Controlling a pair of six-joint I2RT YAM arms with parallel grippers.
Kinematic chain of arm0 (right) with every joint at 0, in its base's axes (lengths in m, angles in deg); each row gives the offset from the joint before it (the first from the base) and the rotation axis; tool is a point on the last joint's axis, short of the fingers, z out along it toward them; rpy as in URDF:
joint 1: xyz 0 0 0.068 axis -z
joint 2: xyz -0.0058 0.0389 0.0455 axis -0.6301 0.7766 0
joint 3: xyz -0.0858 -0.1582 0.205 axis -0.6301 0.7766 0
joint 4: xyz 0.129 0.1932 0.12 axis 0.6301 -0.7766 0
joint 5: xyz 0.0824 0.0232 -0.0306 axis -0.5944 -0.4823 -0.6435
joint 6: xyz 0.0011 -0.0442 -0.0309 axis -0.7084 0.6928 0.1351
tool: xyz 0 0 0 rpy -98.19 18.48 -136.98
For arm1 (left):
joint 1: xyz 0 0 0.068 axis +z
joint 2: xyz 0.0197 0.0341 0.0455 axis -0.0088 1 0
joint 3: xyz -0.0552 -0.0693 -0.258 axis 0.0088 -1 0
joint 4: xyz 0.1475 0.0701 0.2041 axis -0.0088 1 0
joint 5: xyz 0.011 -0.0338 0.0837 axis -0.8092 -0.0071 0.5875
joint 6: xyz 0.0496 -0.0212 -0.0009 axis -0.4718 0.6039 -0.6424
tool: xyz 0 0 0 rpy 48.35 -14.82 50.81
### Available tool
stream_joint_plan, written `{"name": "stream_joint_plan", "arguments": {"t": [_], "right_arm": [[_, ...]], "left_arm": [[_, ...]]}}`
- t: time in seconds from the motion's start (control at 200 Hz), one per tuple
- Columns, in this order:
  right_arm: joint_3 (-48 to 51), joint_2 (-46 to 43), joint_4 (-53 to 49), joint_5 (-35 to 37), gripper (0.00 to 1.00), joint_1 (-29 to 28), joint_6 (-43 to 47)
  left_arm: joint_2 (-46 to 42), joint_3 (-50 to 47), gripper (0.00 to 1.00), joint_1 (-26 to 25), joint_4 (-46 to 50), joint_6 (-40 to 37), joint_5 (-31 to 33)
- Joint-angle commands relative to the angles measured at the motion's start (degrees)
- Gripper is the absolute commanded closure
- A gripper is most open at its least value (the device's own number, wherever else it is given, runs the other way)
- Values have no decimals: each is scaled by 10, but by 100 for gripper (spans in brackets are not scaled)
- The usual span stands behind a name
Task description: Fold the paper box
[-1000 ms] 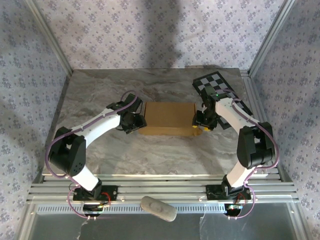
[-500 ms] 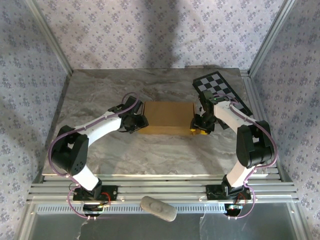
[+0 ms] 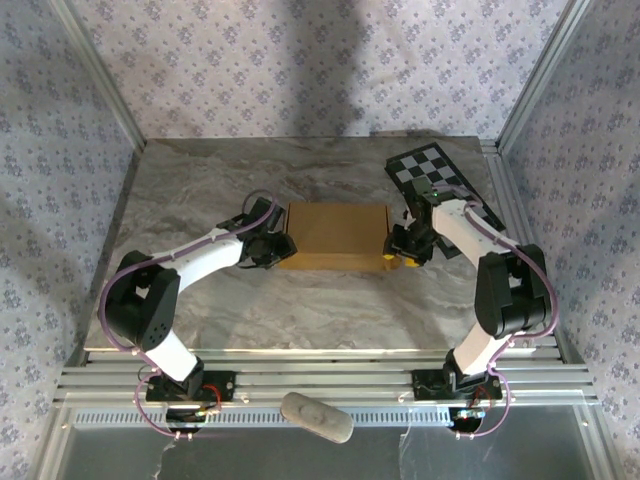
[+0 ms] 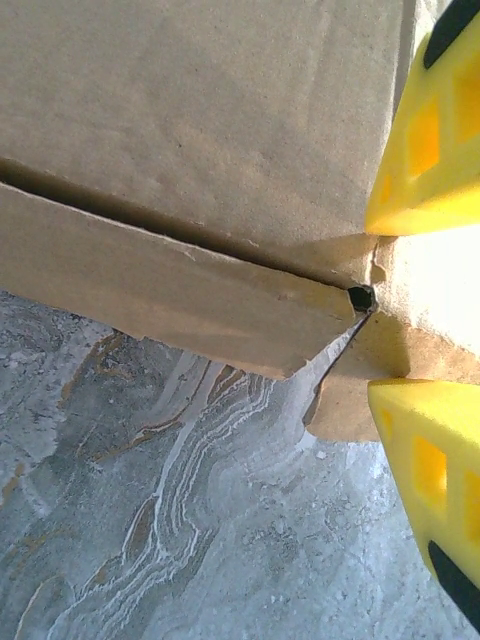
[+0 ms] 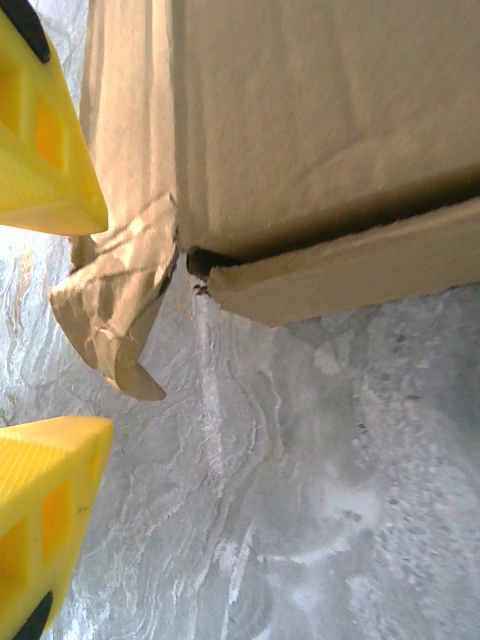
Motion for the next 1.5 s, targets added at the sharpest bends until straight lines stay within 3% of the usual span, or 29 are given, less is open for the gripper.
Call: {"name": "stream_joint_plan", "arguments": {"t": [0.0,0.59,1.164,1.494], "right_arm": [[-23,-3,-20,-7,49,3,0],[-43,61,-8,-11,50,0,1],[-18,52,-5,-20,52,13,14],[-10,-39,-9,14,50,6,-20]], "left_arm": [[-12,-7,60,-1,-14,20,-9],[-21,-41,65,5,-64,99,-32],[0,-40,68,6,-40,62,-7],[-9,-38,69,6,-27,57,3]]}}
